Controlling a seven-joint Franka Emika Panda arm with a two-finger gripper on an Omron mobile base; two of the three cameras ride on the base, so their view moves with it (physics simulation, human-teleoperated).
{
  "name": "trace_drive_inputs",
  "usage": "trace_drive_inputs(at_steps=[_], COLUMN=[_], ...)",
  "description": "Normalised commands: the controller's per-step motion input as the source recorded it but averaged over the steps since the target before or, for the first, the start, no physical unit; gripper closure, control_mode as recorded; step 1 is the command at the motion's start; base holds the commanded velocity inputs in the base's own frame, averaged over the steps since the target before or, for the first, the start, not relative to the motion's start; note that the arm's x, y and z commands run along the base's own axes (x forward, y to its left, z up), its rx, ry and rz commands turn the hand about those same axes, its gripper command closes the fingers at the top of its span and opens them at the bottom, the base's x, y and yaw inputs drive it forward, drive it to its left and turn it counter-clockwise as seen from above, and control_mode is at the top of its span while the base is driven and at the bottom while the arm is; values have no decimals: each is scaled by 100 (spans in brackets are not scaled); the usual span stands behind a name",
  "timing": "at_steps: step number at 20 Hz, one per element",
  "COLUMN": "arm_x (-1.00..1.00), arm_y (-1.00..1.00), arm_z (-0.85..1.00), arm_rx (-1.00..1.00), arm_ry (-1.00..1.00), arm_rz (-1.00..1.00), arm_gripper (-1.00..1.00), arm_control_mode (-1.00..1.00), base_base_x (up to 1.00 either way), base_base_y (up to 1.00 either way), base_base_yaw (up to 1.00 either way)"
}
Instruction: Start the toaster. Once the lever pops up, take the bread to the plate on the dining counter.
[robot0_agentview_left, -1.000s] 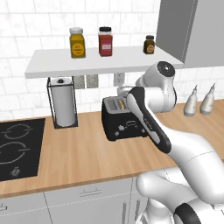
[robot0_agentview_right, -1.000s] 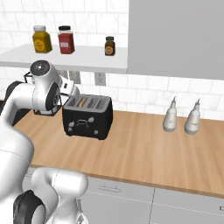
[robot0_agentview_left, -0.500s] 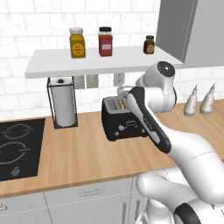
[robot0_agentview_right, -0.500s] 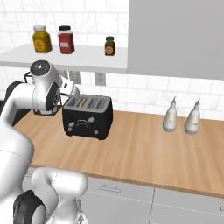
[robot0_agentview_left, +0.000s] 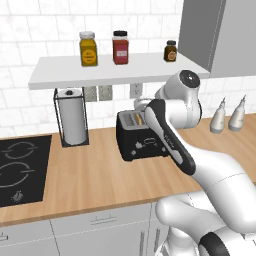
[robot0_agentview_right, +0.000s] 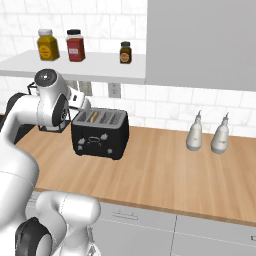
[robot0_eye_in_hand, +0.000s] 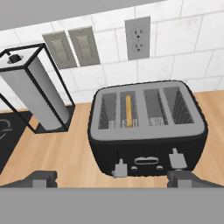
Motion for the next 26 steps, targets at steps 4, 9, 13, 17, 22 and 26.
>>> trace_drive_inputs(at_steps=[4,9,13,17,22,26], arm_x=[0,0,0,0,0,0], arm_y=[0,0,0,0,0,0], arm_z=[0,0,0,0,0,0], arm_rx=[0,0,0,0,0,0], arm_ry=[0,0,0,0,0,0], arm_rz=[0,0,0,0,0,0], arm_gripper=[-100,-100,-100,-100,-100,-100], arm_control_mode=[-100,-100,-100,-100,-100,-100], base_base_x=[0,0,0,0,0,0], base_base_y=[0,0,0,0,0,0], base_base_yaw=[0,0,0,0,0,0])
